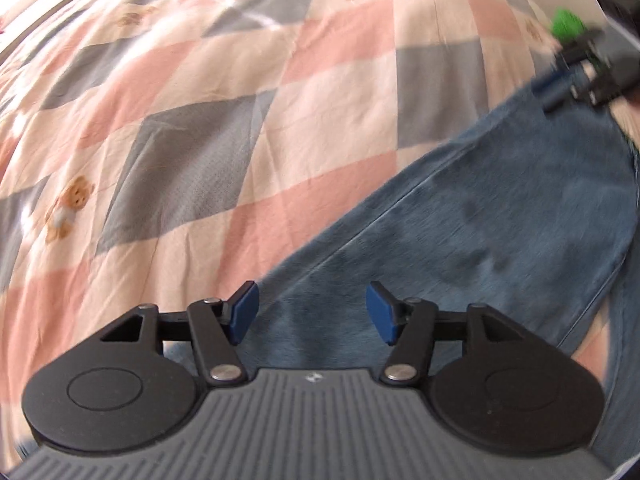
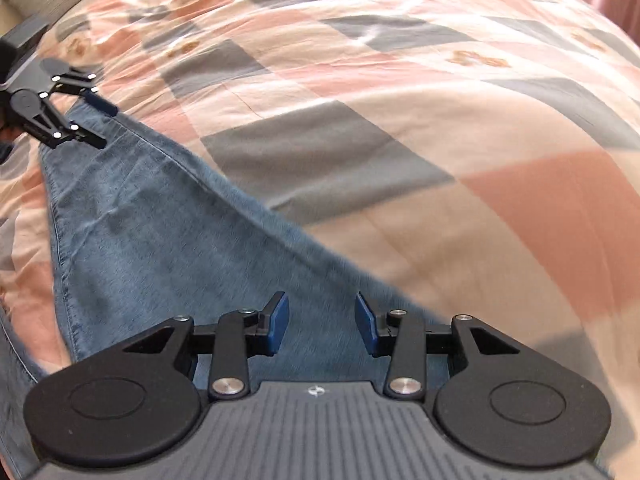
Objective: Fold clothes
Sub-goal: 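Grasp the leg hem with left gripper while right gripper grasps the other leg, then lift the leg hems with both grippers and fold them over toward the waistband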
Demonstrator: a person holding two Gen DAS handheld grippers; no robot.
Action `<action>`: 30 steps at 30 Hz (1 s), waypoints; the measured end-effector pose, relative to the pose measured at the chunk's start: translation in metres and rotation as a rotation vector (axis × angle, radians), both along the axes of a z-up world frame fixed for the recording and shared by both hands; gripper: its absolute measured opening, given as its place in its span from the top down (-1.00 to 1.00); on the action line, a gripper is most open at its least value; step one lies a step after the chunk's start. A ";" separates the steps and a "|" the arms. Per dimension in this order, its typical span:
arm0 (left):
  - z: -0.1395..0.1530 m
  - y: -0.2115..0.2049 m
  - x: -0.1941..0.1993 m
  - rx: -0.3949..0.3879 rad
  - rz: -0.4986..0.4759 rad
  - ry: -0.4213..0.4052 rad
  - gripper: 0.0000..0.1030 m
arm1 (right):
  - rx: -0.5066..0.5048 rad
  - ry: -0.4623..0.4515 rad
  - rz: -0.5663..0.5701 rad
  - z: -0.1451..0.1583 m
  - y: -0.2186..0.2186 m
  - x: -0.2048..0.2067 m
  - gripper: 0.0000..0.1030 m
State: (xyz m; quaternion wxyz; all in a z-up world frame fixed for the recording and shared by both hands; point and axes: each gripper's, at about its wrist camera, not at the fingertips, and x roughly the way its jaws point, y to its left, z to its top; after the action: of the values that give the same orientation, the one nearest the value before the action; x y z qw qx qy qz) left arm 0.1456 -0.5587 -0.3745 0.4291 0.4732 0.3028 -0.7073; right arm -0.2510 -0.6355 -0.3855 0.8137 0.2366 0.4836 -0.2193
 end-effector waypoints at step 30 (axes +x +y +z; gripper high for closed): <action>0.012 0.128 -0.044 -0.416 -0.007 -0.417 0.92 | -0.514 -0.038 0.320 0.036 0.106 0.010 0.94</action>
State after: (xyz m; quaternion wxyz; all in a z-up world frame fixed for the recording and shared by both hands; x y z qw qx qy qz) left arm 0.1014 -0.4308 -0.3629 0.5672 0.5112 0.0552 -0.6433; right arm -0.2410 -0.5297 -0.3492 0.8799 -0.0524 0.4282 -0.1992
